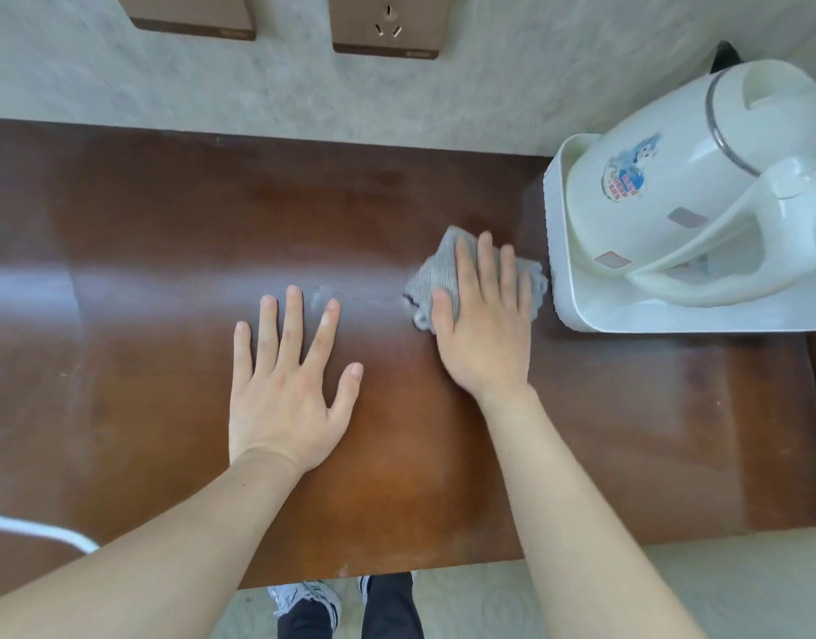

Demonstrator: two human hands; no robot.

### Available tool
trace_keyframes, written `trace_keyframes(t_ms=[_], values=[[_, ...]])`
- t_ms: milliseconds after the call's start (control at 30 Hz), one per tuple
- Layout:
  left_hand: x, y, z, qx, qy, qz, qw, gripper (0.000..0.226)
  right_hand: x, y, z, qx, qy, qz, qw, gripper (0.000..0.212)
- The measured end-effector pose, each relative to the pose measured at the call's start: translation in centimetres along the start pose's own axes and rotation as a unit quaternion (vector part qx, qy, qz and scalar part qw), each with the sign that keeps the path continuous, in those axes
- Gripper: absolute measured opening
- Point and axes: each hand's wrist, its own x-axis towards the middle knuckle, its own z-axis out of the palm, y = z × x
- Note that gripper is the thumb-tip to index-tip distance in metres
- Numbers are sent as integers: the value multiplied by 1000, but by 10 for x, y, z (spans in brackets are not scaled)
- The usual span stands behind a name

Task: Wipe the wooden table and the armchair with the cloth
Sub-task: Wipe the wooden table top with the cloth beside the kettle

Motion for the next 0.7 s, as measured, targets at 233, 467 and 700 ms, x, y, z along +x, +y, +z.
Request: trace_keyframes(t_ms=[233, 467, 700], values=[[1, 0, 1, 10, -2, 4, 1000, 70, 103, -21, -10, 49, -6, 66, 997, 61], [-1, -4, 1, 1, -8, 8, 1000, 71, -79, -48, 19, 41, -12, -55, 998, 61], [0, -4, -1, 6, -14, 11, 1000, 70, 1, -25, 5, -21, -4, -39, 999, 58]])
